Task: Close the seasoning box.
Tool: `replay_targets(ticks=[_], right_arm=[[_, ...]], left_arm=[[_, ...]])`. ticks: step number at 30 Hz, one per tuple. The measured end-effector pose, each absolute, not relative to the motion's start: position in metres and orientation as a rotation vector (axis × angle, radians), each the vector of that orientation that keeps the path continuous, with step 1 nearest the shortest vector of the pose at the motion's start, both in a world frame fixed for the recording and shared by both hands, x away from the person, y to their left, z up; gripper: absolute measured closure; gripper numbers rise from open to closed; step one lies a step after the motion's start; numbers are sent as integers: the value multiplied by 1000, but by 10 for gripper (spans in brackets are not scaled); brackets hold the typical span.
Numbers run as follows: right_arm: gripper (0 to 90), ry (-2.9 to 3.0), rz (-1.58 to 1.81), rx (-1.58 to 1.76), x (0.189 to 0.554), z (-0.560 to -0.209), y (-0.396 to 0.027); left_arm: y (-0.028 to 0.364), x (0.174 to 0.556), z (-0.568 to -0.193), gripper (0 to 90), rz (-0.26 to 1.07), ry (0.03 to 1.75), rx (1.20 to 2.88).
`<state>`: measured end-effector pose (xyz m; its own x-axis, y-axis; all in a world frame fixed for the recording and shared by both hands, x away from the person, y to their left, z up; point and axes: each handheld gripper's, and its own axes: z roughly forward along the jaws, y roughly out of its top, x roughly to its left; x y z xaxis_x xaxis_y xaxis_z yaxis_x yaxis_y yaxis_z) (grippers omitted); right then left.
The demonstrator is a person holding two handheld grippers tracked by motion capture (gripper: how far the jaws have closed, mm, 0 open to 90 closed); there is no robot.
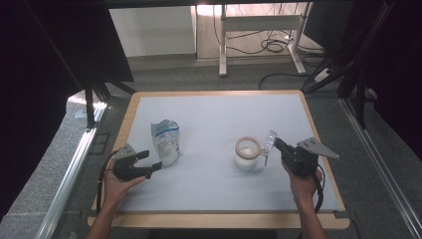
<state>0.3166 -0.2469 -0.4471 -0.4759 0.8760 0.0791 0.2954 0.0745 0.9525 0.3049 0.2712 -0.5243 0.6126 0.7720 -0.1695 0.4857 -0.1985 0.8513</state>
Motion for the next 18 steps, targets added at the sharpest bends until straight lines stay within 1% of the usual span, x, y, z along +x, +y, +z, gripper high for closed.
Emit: replay_targets(ticks=[11, 18], right_arm=[[900, 1874, 1399, 1128, 324, -447, -237], [900, 1970, 1362, 1076, 336, -446, -217]], left_arm=[[269, 303, -529, 233, 352, 1010, 1858], [264, 304, -532, 237, 337, 1011, 1858]])
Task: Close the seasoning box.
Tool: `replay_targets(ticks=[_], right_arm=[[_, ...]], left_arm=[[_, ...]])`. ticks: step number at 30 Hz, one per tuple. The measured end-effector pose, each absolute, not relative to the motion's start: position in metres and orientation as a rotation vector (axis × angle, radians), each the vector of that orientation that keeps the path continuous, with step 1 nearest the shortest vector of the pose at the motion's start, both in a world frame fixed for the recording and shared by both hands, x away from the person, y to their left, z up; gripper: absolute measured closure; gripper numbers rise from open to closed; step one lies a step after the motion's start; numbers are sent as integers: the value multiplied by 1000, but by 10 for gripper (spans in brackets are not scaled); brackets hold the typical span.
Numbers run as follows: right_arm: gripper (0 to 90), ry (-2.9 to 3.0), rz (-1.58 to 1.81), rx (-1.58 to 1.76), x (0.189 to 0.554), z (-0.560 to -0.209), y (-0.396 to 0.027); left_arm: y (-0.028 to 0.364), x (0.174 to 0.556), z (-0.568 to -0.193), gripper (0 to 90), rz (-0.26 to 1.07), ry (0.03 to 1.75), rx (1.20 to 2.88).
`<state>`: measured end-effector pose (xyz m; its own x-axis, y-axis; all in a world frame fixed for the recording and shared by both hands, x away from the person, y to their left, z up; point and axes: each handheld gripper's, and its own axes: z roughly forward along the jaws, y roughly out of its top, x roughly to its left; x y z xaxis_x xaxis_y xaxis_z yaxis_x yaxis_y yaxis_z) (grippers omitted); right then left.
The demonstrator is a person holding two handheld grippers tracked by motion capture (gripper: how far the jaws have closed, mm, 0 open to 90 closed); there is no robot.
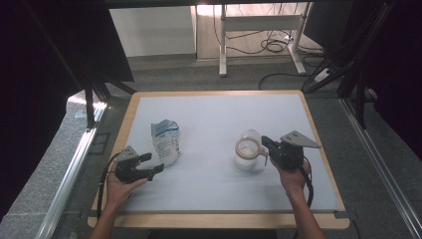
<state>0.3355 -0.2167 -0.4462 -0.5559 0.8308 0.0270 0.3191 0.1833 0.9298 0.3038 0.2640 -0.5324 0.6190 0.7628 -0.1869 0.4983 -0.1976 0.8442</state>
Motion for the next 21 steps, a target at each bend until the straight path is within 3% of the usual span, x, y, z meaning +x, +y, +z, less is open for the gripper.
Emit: replay_targets(ticks=[9, 21], right_arm=[[900, 2098, 1352, 1007, 341, -448, -197], [874, 2066, 1451, 1018, 323, -452, -238]], left_arm=[[263, 304, -532, 237, 337, 1007, 1859], [260, 304, -533, 237, 329, 1007, 1864]])
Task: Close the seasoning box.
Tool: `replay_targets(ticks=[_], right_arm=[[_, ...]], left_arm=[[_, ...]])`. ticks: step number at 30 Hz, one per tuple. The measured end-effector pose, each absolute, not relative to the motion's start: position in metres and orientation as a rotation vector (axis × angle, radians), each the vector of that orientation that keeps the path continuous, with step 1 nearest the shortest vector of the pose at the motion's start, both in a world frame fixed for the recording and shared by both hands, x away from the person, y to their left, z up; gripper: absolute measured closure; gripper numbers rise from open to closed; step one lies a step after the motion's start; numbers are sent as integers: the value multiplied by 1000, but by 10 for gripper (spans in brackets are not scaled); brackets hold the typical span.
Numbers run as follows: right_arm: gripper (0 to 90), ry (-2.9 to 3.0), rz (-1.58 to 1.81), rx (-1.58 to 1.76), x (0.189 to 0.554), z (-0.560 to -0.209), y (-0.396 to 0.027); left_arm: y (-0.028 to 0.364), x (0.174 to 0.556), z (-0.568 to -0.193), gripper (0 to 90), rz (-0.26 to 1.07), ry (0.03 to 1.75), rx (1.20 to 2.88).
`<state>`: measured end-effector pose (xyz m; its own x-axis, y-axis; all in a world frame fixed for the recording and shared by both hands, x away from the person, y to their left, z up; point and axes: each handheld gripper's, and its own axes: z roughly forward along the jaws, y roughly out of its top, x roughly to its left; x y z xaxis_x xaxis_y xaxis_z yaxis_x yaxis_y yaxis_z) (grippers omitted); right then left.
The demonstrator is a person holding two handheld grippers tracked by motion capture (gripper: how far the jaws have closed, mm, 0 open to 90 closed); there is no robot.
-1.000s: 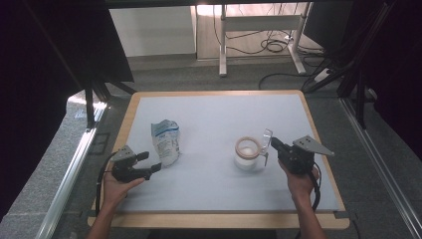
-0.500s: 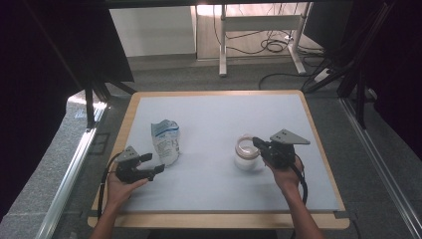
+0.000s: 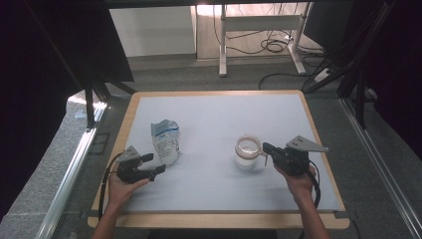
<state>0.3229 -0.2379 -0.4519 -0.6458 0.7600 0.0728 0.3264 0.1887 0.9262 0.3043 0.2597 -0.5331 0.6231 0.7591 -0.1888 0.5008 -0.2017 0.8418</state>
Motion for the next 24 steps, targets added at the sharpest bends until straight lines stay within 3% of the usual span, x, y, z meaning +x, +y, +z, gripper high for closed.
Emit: replay_targets(ticks=[6, 11, 24], right_arm=[[695, 2042, 1438, 1034, 309, -462, -263], [601, 2041, 1423, 1075, 305, -477, -281], [502, 2088, 1324, 1162, 307, -512, -301]], left_arm=[[258, 305, -534, 237, 331, 1009, 1865], [258, 306, -534, 237, 331, 1010, 1865], [258, 305, -534, 237, 338, 1014, 1867]])
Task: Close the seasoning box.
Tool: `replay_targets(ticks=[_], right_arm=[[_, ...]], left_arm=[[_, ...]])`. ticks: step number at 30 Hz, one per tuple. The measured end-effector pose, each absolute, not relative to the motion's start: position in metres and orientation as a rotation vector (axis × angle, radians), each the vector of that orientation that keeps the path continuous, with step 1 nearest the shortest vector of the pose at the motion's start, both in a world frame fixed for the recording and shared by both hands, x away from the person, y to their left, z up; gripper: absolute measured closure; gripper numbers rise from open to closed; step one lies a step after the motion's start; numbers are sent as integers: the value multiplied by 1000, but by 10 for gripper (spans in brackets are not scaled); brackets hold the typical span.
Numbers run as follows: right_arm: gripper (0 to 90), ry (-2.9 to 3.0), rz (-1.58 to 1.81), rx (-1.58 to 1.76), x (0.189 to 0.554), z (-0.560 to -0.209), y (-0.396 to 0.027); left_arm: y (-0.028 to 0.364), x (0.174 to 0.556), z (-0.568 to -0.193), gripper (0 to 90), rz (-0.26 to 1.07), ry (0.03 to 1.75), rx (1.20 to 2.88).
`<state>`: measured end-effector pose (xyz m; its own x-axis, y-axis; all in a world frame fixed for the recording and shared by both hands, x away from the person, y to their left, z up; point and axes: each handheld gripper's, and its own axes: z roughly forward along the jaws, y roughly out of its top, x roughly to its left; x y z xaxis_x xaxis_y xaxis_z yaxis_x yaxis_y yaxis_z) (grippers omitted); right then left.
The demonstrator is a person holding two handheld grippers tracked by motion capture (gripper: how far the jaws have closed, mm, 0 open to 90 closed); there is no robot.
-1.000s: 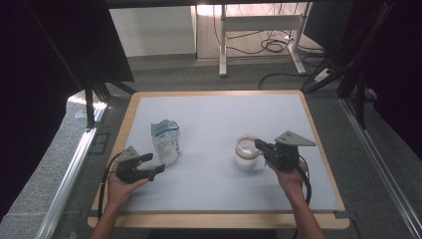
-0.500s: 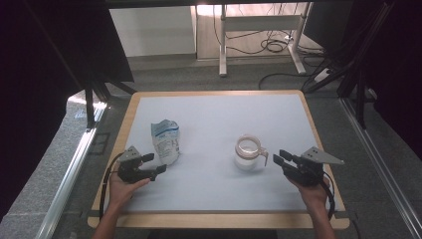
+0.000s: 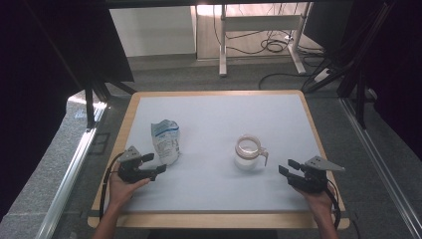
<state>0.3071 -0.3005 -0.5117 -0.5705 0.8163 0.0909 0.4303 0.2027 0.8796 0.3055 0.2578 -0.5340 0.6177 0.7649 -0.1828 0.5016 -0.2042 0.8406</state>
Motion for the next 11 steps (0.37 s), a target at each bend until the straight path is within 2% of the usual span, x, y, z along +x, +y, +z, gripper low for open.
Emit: replay_targets(ticks=[11], right_arm=[[475, 2101, 1321, 1143, 308, -511, -296]], left_arm=[[257, 307, -536, 233, 345, 1026, 1875]])
